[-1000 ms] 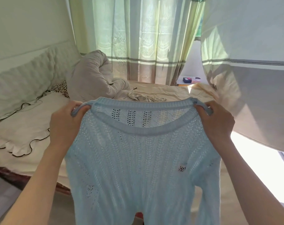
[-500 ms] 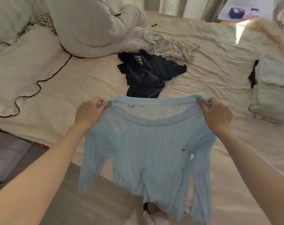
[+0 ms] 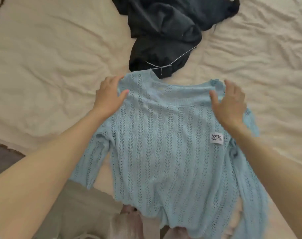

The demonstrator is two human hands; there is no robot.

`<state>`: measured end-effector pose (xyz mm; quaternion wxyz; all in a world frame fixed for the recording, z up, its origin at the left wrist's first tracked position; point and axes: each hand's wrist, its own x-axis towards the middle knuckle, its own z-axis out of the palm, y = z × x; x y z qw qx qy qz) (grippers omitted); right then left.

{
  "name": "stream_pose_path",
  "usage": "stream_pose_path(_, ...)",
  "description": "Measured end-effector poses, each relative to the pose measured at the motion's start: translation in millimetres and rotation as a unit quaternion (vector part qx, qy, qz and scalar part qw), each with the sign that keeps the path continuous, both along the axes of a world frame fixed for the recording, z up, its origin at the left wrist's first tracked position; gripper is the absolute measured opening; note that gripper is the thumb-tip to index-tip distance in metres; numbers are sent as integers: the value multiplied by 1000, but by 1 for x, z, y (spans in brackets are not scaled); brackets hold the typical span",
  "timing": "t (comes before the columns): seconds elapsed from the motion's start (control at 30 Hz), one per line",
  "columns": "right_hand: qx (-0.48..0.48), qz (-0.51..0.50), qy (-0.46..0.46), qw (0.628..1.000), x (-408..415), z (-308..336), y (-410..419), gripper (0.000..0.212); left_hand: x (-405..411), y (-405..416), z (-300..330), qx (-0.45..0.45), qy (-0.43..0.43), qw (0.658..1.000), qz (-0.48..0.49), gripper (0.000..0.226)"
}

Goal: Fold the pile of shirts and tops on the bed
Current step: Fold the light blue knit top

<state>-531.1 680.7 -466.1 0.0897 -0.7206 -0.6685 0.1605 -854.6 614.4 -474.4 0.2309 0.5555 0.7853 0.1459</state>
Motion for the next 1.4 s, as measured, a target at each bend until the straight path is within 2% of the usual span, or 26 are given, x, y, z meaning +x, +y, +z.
stream_pose_path(0.07, -7, 62, -1, 998, -25, -18, -40, 56, -10, -25, -12, -19, 2, 1000, 16, 51)
stream_pose_path(0.17, -3, 163, 5, 987, -71, -35, -100, 53, -37, -71, -17, -14, -4, 995, 104, 51)
stream_pose_path(0.27, 27, 238, -8, 971, -112, -44, -143, 50, -72, -114, -24, -51, -48, 983, 170, 48)
stream_pose_path(0.37, 1, 277, -24, 961, -139, -51, -171, 50, -90, -143, -28, -96, -66, 981, 153, 36)
stream_pose_path(0.47, -69, 317, -71, 943, -152, -60, -188, 57, -94, -151, -28, -105, -88, 981, 134, 19)
stream_pose_path(0.53, -102, 326, -99, 934, -155, -64, -189, 61, -103, -149, -23, -103, -120, 974, 162, 13)
stream_pose_path(0.63, -141, 324, -118, 928, -155, -62, -183, 70, -130, -142, -12, -63, -162, 962, 212, 13)
stream_pose_path(0.77, -188, 324, -135, 917, -161, -50, -181, 76, -169, -128, 12, 45, -102, 965, 239, 5)
stream_pose_path(0.87, -213, 318, -157, 910, -165, -42, -179, 66, -180, -124, 17, 59, -38, 974, 215, 14)
stream_pose_path(0.93, -205, 304, -147, 919, -168, -38, -183, 63, -169, -131, 14, 57, -9, 979, 196, 21)
stream_pose_path(1.0, -170, 272, -97, 942, -168, -33, -193, 59, -135, -150, 10, 61, -40, 979, 193, 18)
stream_pose_path(1.17, -159, 151, -4, 976, -141, -22, -242, 58, -17, -220, -7, -44, -177, 977, 107, 14)
stream_pose_path(1.3, -147, 72, 28, 986, -89, -14, -283, 52, 33, -236, -24, -114, -246, 951, 148, 28)
stream_pose_path(1.4, -124, 33, 34, 991, -45, -10, -303, 47, 51, -237, -38, -156, -246, 942, 167, 28)
